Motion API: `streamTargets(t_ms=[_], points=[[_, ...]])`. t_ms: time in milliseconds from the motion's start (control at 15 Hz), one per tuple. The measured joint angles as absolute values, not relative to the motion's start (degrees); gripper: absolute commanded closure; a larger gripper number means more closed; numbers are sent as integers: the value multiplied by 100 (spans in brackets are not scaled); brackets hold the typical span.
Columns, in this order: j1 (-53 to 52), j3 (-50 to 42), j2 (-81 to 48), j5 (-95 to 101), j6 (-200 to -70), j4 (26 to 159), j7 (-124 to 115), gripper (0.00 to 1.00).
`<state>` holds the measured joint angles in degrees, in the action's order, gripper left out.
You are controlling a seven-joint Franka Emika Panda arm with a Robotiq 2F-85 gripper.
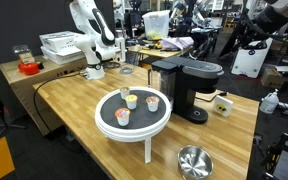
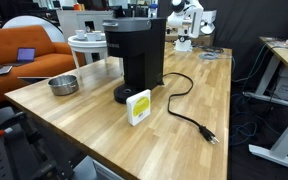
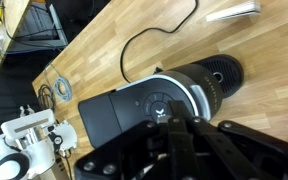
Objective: Open the coffee maker, take out the cup and put it in the pot
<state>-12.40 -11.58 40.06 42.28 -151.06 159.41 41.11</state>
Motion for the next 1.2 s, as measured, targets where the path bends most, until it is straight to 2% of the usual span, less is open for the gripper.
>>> streamTargets(t_ms=[533, 1133, 1200], points=[[-2043, -1715, 4210, 4230, -13930, 15942, 4207, 100], [-2619, -2137, 4214, 4227, -13848, 15948, 4264, 99], [-2620, -2137, 4214, 4227, -13848, 15948, 4264, 88]])
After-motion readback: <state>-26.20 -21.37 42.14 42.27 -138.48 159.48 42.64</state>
